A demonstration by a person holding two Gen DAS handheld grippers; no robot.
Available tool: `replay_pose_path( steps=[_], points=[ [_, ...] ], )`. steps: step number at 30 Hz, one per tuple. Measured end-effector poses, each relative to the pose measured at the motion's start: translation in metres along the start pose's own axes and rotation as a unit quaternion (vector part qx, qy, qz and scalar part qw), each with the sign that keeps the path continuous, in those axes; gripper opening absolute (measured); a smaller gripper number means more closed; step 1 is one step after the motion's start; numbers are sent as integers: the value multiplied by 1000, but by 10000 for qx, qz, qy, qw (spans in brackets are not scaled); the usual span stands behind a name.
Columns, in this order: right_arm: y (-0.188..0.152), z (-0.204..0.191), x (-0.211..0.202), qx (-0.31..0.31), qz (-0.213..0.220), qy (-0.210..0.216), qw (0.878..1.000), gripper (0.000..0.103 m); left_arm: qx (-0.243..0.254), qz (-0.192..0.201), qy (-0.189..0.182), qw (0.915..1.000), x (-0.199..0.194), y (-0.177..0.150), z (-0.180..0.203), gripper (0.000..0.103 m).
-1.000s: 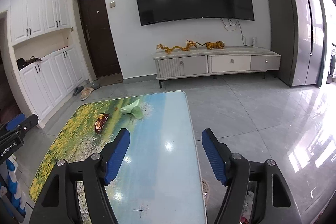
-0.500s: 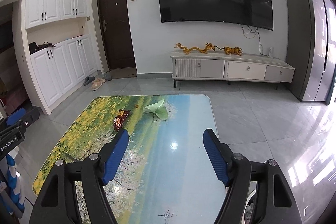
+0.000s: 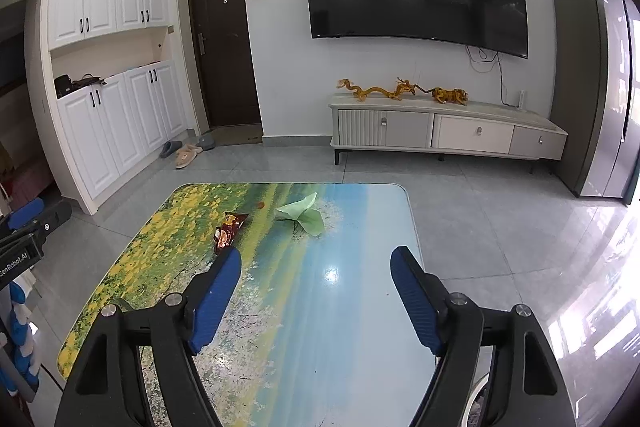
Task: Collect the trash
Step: 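Move both grippers back over the coffee table, then grasp the brown chip bag with the left gripper while the right grasps the green paper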
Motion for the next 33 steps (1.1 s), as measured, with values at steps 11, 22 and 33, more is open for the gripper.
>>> replay_pose_path(
  steps=[11, 22, 33],
  points=[
    [35, 5, 41, -76, 74, 139, 9998, 76, 240, -148, 16, 9996, 51, 21, 4, 79],
    [45, -1, 126, -167, -251, 440, 9986, 78, 271, -494, -218, 9982, 126, 22, 27, 79],
    [33, 2, 200, -63, -648, 653, 9957, 86, 329, -786, -524, 9950, 190, 9, 58, 80]
  ],
)
Point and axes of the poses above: each gripper's, at about its wrist camera, not at the fingertips, and x roughly the way its jaws point, z to its right, y to its top, the point moved 8 cm from there along x, roughly the way its jaws point, and after that the axes turned 3 degrees about x, right-handed, at the moved point
